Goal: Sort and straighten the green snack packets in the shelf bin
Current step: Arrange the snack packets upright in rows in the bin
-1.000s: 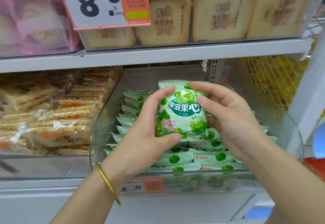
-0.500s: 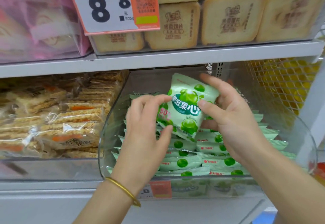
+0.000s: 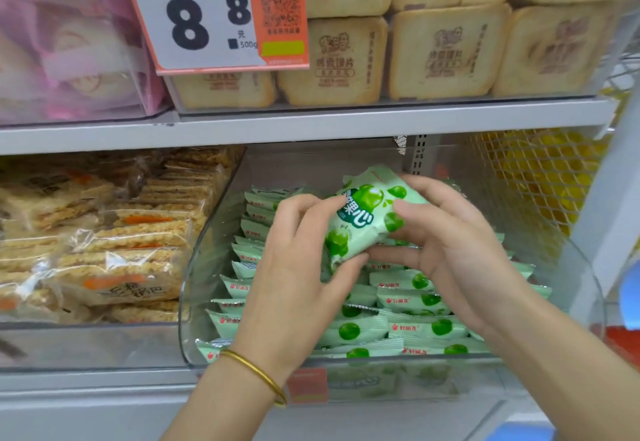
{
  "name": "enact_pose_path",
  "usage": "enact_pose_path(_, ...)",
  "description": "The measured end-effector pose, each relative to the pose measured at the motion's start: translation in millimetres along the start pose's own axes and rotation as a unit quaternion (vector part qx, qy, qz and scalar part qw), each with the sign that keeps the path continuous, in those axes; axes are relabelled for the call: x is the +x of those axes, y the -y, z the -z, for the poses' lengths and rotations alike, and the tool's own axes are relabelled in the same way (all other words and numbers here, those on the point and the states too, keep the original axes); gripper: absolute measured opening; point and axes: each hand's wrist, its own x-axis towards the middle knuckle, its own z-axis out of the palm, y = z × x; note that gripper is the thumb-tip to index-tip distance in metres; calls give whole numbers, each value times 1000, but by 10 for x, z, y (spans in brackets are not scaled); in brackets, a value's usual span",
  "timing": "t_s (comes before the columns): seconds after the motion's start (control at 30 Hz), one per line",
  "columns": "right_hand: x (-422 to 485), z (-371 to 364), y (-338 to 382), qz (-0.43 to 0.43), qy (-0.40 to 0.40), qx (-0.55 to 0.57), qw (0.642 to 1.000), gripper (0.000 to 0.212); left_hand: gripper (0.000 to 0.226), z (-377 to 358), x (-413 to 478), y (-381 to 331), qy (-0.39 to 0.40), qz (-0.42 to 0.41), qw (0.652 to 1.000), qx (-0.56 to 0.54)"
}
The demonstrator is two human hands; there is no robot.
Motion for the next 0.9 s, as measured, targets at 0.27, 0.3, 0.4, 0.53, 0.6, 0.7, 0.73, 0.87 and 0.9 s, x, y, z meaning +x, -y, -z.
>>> enact_pose_path(0.27,-4,-84,-29,28,-35,-94,995,59,27,153,53,-17,18,43,986,-162)
enact_pose_path(0.3,4,-93,-41,32,-50,-106,993,52,31,164,54,-6,26,62,978,-195)
enact_pose_path(0.4,30,-98,-71,19,-89,-103,991,32,55,190,32,28,53,107,965,-234)
enact_pose_path(0.53,42,-119,-93,-3,-91,-63,994,30,72,203,6,49,59,101,973,-200)
enact_pose_path(0.6,41,-128,-98,-3,-89,-59,994,29,73,210,-2,49,55,98,974,-197)
enact_pose_path(0.7,23,-132,-86,-3,-82,-52,995,30,72,221,-7,48,52,103,973,-197)
enact_pose_path(0.73,10,-130,-74,-3,-81,-48,996,30,72,226,-9,36,53,108,972,-201)
enact_pose_path(0.87,-24,-82,-21,-12,-72,-44,996,29,57,213,19,-11,33,180,940,-288)
enact_pose_path(0.9,-30,-71,-13,-18,-62,-50,997,29,50,198,31,-20,12,211,928,-307)
